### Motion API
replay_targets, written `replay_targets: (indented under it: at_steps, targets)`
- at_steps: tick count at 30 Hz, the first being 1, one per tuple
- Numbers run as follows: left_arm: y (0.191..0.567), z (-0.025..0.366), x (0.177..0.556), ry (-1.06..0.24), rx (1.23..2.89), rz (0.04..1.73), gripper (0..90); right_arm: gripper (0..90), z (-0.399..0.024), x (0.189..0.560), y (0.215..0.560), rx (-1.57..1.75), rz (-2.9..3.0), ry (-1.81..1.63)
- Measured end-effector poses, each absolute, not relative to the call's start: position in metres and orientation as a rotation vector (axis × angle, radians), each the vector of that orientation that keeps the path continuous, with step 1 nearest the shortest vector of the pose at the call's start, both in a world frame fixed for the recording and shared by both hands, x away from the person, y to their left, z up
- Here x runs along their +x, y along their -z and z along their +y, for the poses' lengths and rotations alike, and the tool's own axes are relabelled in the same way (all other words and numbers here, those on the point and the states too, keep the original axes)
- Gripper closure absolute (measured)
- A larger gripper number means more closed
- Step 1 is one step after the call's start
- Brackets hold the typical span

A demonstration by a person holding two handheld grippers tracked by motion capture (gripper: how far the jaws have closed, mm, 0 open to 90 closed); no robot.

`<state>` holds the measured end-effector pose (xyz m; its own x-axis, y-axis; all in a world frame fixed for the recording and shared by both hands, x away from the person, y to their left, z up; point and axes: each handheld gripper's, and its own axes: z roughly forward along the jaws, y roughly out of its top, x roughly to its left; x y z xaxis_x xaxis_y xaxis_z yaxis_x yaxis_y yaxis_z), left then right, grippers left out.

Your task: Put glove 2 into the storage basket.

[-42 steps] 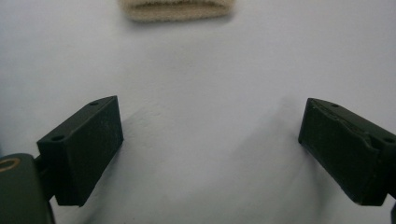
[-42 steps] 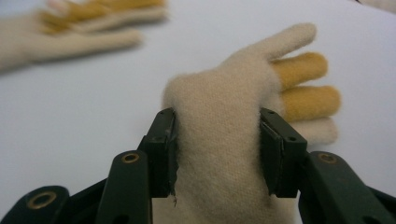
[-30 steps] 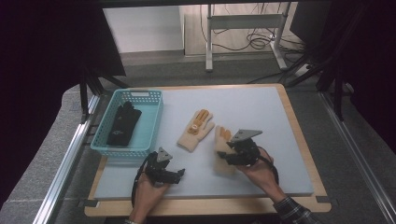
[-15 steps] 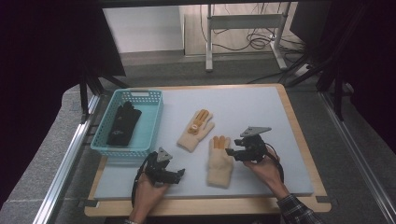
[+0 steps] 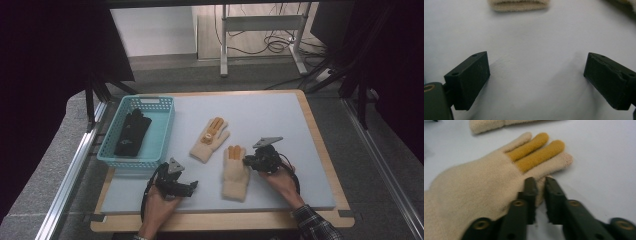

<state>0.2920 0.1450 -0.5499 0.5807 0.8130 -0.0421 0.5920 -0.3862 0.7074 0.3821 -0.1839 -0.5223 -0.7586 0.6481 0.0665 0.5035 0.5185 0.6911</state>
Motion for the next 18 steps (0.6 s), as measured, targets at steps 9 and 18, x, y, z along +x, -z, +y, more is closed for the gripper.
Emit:
replay_targets:
  at_steps: [9, 18]
  targets:
    - [0.55, 0.145, 0.292, -0.409, 2.118, 1.114, 6.9, 66.4, -0.199, 0.37, 0.508, 1.002, 2.466, -1.054]
    - [0.55, 0.145, 0.292, -0.409, 2.118, 1.113, 6.9, 49.0, -0.17, 0.395, 0.497, 0.977, 2.466, -1.157]
